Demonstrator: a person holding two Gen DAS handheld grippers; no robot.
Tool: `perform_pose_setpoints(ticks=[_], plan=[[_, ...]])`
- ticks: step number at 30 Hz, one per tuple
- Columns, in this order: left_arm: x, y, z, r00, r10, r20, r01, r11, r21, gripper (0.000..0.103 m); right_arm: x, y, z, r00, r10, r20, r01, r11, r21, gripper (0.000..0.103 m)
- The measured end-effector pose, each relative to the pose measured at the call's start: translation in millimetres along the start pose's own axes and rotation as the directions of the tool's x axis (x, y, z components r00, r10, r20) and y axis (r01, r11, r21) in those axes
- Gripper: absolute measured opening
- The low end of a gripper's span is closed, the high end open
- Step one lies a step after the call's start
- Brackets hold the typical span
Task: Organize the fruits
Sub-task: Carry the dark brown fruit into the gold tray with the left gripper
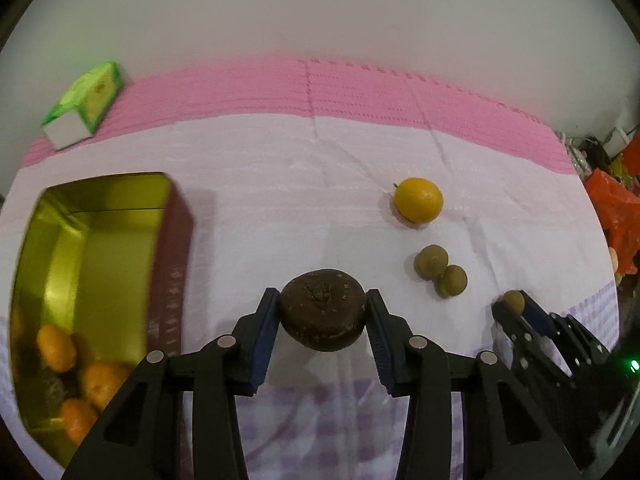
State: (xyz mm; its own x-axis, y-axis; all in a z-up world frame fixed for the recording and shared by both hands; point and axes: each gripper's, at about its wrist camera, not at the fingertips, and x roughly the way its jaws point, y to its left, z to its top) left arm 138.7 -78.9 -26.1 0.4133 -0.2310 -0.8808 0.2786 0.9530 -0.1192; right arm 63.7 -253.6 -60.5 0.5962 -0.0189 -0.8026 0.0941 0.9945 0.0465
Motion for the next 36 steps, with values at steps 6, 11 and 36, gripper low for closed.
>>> perform_pose_setpoints(ticks=[6, 11, 36], plan=[[-41.3, 19.9, -10.9, 0.999, 0.019, 0.045, -0.018, 1.0, -0.008, 0.044, 0.8, 4.9, -0.1, 1.0, -0.014, -0.001, 0.014, 1.0, -0.009, 0.024], [-68.6, 48.3, -21.4, 0.997, 0.028, 0.065, -0.026, 0.999, -0.022, 0.044, 0.8, 6.5, -0.8, 1.0, -0.023, 0.0, 0.023, 1.0, -0.014, 0.024], [-57.2, 140.3, -76.6, 0.992, 0.116, -0.052, -0.118, 0.992, -0.046, 0.044, 1.2, 11.6, -1.8, 0.999, -0.049, 0.001, 0.049, 0.998, -0.033, 0.024]])
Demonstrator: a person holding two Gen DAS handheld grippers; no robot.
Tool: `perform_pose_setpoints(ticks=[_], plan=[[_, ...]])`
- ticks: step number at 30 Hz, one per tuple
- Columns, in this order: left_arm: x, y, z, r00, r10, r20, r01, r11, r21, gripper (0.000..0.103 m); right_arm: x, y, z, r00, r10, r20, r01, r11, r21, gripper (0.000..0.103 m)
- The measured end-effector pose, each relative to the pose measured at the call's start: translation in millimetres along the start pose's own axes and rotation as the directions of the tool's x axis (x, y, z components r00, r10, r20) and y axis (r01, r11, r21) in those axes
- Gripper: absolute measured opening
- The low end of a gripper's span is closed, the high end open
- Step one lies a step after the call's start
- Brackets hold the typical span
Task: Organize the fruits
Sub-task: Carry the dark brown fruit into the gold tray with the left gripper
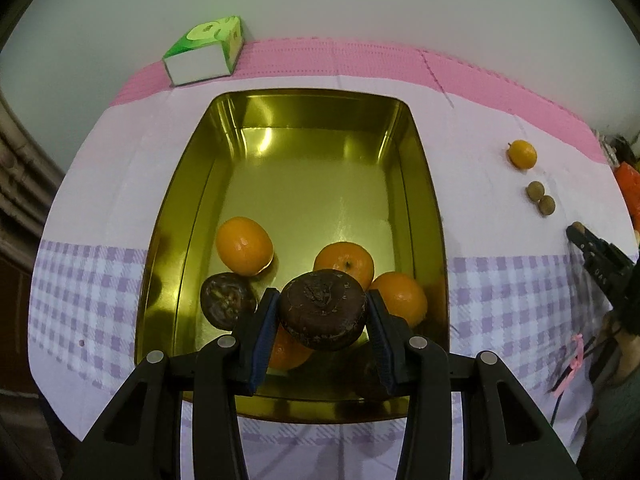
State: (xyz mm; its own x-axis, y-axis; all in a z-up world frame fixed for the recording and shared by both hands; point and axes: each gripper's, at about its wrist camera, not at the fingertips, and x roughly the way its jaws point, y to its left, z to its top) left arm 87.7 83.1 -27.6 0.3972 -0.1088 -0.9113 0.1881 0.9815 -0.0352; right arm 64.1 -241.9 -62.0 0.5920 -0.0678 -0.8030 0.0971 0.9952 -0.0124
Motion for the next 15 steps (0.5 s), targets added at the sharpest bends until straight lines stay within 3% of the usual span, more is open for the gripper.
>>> perform_pose_setpoints(ticks=[15], plan=[[2.5, -10.9, -3.3, 0.998, 0.053, 0.02, -0.054, 0.997, 0.063, 0.044, 0.3, 0.1, 0.1, 1.0, 0.0, 0.0, 0.0, 1.0, 0.0, 0.024]])
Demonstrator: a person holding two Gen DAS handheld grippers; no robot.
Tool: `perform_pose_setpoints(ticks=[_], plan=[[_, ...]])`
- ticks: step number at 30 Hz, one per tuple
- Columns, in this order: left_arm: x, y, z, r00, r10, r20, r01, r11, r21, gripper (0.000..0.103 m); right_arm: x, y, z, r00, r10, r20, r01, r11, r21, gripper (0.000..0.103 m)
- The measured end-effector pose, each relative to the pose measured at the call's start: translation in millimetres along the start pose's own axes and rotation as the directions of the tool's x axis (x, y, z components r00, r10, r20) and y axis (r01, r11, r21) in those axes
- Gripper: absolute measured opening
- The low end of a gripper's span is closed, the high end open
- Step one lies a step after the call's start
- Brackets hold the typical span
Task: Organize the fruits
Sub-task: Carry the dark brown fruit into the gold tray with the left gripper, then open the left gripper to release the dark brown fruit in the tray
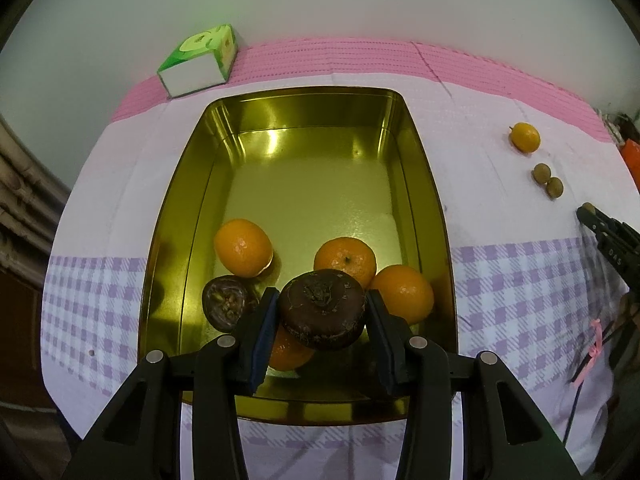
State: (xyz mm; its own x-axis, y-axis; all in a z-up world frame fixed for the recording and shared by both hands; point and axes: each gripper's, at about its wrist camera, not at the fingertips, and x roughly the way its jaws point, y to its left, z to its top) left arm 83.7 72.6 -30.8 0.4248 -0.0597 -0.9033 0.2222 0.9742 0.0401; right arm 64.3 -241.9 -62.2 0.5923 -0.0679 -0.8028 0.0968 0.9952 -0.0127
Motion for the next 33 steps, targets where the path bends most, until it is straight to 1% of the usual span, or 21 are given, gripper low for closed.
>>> perform_pose_setpoints(ticks=[7, 19, 21, 23, 25, 28, 30, 33], plan=[[0.5, 3.5, 1.3, 1.0, -0.012, 0.001, 0.012, 1.0, -0.002, 0.045, 0.2, 0.1, 0.0, 1.0, 0.0, 0.0, 0.0, 1.0, 0.0, 0.024], [-5.2, 13.0, 3.6, 0.999, -0.054, -0.006, 0.054, 0.998, -0.021, 0.046, 0.1, 0.9, -0.3, 1.0, -0.004, 0.0, 0.004, 1.0, -0.002, 0.024], [-8.5, 13.7, 3.4, 0.998, -0.06, -0.002, 0.059, 0.998, -0.024, 0.048, 0.1, 0.6, -0.3, 1.0, -0.004, 0.0, 0.004, 1.0, -0.003, 0.023], [-13.3, 16.6, 4.7, 0.998, -0.055, 0.008, 0.055, 0.998, -0.027, 0.053, 0.1, 0.9, -0.3, 1.0, -0.005, 0.001, 0.005, 1.0, -0.003, 0.023], [-17.8, 19.6, 4.6, 0.998, -0.055, 0.017, 0.056, 0.998, -0.031, 0.054, 0.1, 0.8, -0.4, 1.0, -0.004, 0.001, 0.004, 1.0, -0.002, 0.024], [-23.5, 26.6, 5.4, 0.998, -0.046, 0.03, 0.047, 0.998, -0.043, 0.056, 0.2, 0.8, -0.4, 1.0, -0.004, 0.003, 0.004, 1.0, -0.004, 0.024], [-27.0, 31.1, 4.8, 0.999, -0.026, 0.042, 0.028, 0.998, -0.05, 0.058, 0.2, 0.7, -0.5, 1.0, -0.003, 0.003, 0.003, 1.0, -0.003, 0.024], [-31.4, 39.5, 2.3, 0.997, 0.037, 0.068, -0.033, 0.998, -0.056, 0.064, 0.2, 0.8, -0.6, 1.0, -0.004, 0.003, 0.004, 1.0, -0.004, 0.024]])
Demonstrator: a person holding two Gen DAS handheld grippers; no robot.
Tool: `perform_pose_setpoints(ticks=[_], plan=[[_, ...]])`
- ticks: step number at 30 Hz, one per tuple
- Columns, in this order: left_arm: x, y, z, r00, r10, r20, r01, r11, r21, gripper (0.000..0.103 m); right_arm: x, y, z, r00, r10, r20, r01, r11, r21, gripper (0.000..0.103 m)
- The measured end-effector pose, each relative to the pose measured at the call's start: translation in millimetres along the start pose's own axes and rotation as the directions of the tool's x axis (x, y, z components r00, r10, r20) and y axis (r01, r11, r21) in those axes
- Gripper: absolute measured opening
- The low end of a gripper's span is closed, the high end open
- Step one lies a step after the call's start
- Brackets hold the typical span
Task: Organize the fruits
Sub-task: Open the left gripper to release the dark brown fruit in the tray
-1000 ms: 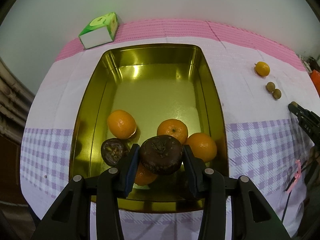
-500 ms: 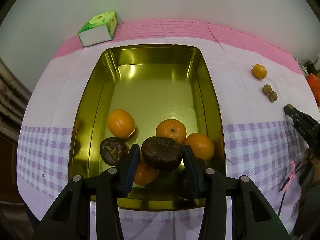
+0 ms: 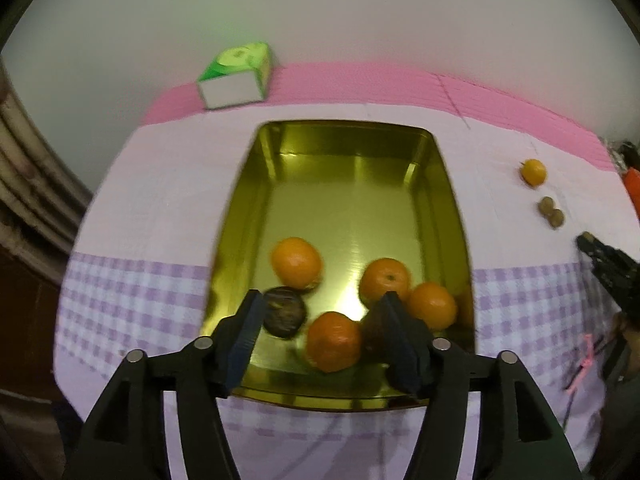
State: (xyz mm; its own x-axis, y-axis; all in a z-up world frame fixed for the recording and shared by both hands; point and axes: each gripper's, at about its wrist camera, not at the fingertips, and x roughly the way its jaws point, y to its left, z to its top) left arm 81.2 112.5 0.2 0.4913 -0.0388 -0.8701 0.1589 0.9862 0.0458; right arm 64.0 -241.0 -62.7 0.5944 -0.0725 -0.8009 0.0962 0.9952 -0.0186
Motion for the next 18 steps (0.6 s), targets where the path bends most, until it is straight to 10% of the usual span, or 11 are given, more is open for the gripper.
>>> perform_pose_setpoints(ticks=[18], plan=[[10.8, 35.8, -15.8, 0.999, 0.05, -0.001, -0.05, 0.995, -0.086, 0.07, 1.9, 7.2, 6.3, 0.999, -0.035, -0.023, 0.035, 0.999, -0.011, 0.023]])
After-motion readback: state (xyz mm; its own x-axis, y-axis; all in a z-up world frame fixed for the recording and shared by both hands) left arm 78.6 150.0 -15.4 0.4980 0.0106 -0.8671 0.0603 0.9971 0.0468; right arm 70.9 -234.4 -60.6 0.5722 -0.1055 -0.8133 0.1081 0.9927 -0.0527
